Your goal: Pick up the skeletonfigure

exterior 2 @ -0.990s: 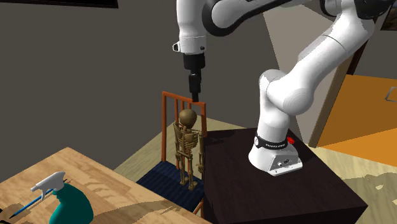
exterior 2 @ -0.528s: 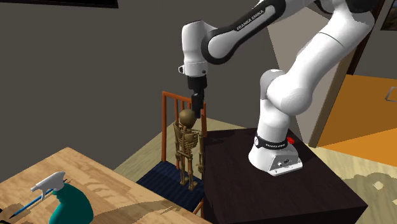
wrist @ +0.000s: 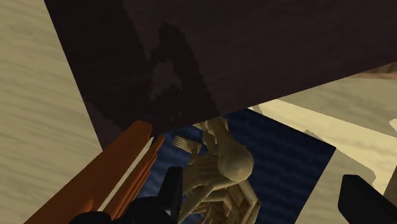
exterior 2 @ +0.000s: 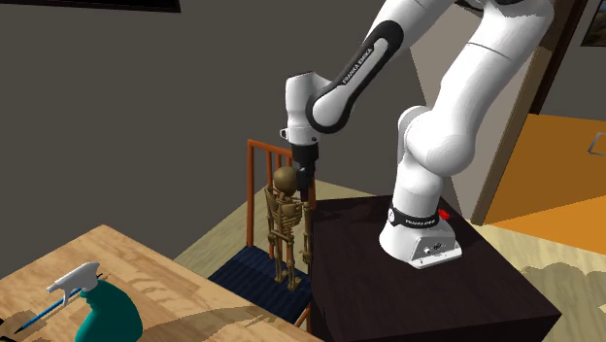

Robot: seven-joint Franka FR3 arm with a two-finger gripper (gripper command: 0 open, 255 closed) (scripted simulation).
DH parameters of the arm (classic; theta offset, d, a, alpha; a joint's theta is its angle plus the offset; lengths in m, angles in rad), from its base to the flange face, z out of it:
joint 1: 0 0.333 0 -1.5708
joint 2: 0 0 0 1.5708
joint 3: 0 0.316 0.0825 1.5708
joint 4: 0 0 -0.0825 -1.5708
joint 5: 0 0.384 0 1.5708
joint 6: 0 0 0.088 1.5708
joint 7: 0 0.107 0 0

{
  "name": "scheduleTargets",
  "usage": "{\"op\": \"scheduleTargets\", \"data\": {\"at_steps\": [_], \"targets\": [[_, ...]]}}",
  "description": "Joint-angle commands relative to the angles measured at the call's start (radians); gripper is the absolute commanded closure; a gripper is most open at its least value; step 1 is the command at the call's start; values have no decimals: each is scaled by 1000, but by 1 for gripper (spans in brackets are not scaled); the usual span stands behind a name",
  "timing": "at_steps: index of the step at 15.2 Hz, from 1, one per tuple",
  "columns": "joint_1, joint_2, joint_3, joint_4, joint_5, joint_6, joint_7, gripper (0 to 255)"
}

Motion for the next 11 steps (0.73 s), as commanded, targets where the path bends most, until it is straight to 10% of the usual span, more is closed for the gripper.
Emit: {"op": "scheduleTargets", "data": {"at_steps": [1,8,9,11], "targets": [[1,63,-23,-7,9,50,-17,0],[36,182,-49,-17,57,177,-58,0],[35,183,-50,-17,56,179,-60,255],[36,190,-53,-14,58,182,-65,255]]}}
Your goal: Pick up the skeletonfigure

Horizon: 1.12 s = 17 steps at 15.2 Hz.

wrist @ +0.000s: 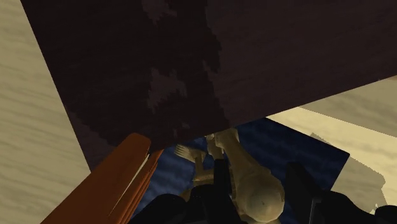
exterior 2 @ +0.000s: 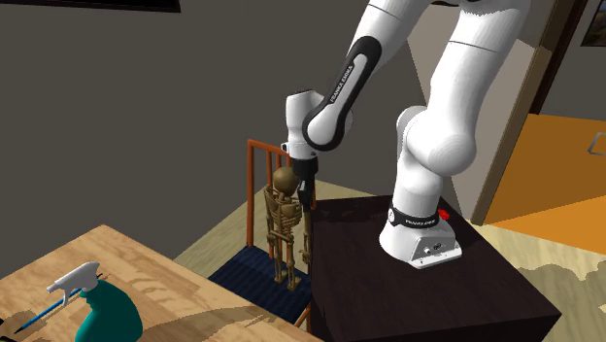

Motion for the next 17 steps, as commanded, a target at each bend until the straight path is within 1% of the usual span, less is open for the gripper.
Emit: {"op": "scheduleTargets", "data": {"at_steps": [1,7,12,17], "targets": [[-2,7,-4,-3,1,0,-1,255],[-2,0,0,-6,0,-3,4,255],[-37,-107,26,2,-43,-116,41,255],[-57,-202,47,19,-62,-226,63,255]]}}
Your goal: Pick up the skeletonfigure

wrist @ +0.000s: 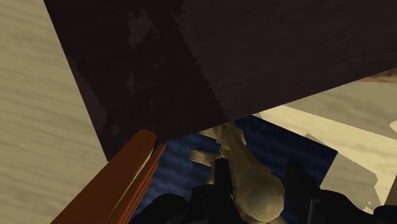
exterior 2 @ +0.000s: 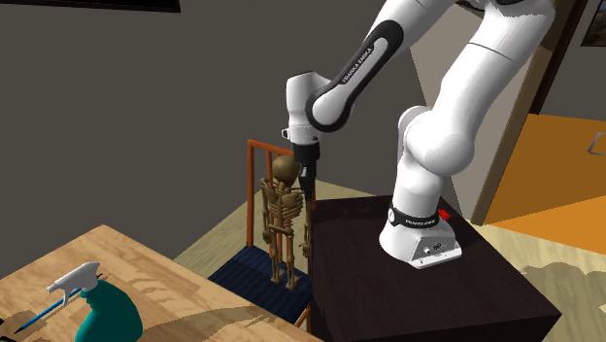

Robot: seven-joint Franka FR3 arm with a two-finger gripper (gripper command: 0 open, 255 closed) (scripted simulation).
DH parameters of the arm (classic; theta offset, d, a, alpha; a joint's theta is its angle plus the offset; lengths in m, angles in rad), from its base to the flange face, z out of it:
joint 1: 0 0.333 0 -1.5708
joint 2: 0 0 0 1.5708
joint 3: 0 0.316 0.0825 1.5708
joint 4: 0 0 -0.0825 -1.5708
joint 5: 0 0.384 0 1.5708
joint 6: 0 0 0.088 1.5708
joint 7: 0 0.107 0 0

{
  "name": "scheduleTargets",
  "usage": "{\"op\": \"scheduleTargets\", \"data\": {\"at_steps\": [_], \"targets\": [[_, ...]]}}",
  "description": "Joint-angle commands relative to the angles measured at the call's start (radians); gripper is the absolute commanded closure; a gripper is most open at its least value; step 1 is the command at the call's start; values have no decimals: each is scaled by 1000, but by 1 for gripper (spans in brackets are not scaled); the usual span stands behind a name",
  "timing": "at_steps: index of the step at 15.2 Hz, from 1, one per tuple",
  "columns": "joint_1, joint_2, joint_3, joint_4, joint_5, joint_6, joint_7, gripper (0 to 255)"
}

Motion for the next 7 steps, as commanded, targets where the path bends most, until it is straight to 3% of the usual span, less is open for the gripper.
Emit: {"op": "scheduleTargets", "data": {"at_steps": [1,7], "targets": [[-7,-32,6,11,-6,-43,5,255],[-17,-99,22,32,-10,-130,16,255]]}}
